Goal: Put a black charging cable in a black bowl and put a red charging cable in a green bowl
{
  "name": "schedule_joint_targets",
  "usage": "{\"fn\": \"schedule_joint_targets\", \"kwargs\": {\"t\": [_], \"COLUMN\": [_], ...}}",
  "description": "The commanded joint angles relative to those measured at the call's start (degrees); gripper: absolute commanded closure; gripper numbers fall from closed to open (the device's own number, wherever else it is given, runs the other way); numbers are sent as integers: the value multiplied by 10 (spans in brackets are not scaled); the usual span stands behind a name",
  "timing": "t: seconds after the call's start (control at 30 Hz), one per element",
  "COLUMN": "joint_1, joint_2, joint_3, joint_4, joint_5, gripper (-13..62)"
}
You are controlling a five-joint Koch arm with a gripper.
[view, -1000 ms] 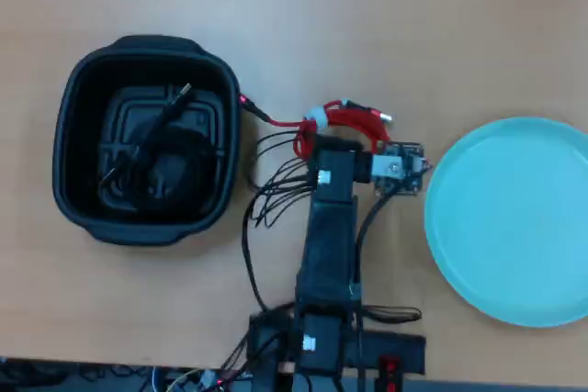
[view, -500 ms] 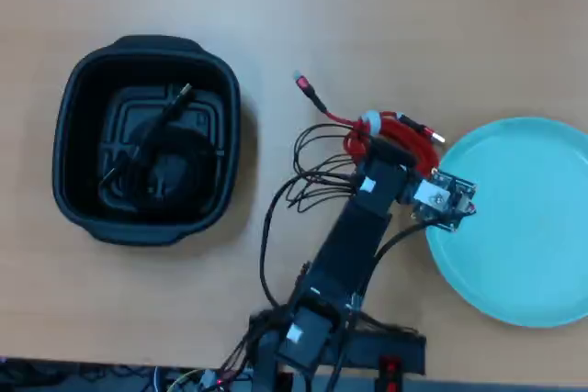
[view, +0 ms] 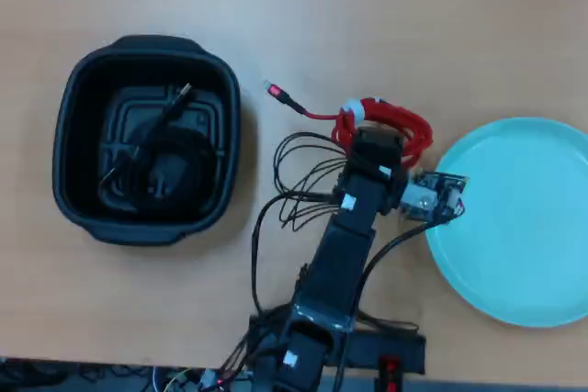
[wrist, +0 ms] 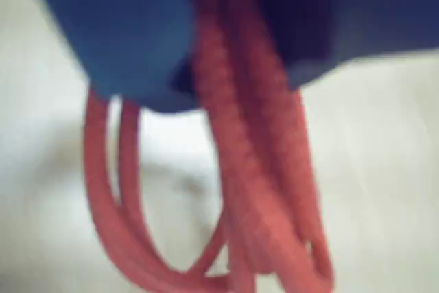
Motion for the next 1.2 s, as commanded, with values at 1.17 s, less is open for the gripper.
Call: {"fn": "schedule_joint_targets", "kwargs": {"t": [1.17], "joint_1": [115], "joint_2": [187], "joint_3": [-210], "joint_4": [-171], "joint_5": [-75], "gripper": [568]}}
